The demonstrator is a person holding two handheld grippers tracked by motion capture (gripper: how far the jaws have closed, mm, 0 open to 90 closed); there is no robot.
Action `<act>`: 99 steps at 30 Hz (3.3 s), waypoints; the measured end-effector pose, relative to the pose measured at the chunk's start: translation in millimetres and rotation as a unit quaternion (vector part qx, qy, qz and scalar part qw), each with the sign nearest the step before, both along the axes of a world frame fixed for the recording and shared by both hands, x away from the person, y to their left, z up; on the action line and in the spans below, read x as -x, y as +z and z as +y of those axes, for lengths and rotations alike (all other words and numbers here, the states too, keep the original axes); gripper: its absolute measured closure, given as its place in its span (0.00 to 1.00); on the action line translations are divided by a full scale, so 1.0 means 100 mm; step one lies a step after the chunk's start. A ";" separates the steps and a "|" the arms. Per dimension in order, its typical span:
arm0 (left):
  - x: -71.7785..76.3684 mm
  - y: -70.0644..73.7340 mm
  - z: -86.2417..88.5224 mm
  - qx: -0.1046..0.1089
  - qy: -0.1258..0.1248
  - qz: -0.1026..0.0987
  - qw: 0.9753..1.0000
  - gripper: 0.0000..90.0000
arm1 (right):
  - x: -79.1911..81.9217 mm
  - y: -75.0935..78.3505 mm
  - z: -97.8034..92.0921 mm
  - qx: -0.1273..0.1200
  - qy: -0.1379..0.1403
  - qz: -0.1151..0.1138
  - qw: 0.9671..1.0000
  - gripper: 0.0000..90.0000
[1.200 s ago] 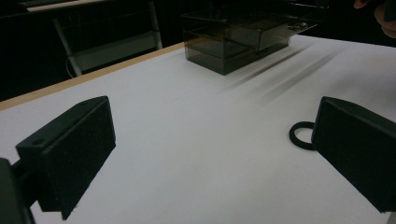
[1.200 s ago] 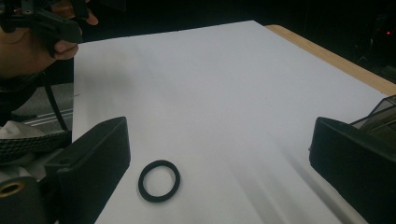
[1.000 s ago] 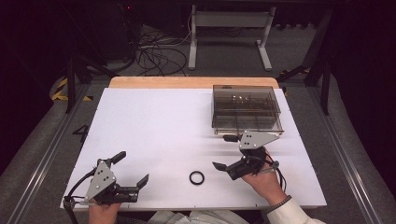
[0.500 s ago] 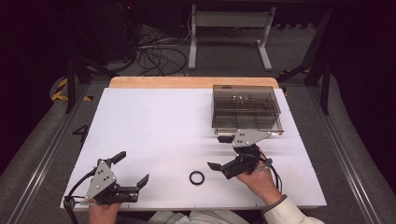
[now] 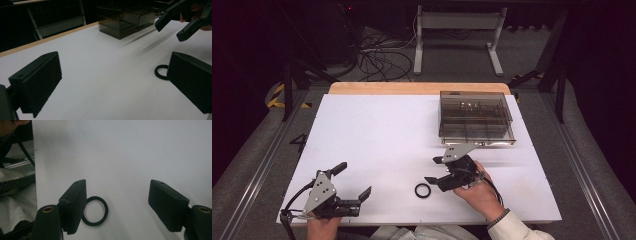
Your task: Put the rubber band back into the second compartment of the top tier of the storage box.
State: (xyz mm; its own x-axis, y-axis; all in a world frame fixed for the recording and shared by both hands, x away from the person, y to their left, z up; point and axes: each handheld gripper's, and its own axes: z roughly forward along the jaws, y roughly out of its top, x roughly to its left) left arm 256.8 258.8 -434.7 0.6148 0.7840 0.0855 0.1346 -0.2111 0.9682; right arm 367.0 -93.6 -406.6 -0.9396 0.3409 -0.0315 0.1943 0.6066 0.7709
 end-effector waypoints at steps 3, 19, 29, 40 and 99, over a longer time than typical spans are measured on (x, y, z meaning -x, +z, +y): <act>0.00 0.00 0.00 -0.004 0.000 0.000 1.000 0.01 | -0.01 -0.06 0.07 0.021 0.001 0.007 1.000 0.42; 0.00 0.00 0.00 -0.005 -0.001 0.000 1.000 0.01 | -0.09 -0.25 0.24 0.090 0.011 0.035 0.995 0.56; 0.00 0.00 -0.01 -0.007 -0.002 0.000 1.000 0.01 | -0.10 -0.33 0.33 0.122 0.014 0.039 0.992 0.63; 0.00 -0.01 -0.02 -0.011 -0.005 0.002 1.000 0.01 | -0.08 -0.39 0.39 0.150 0.020 0.054 0.987 0.79; 0.01 0.00 -0.01 -0.009 -0.001 -0.002 1.000 0.01 | 0.14 -0.09 0.24 0.078 0.027 -0.028 0.996 0.98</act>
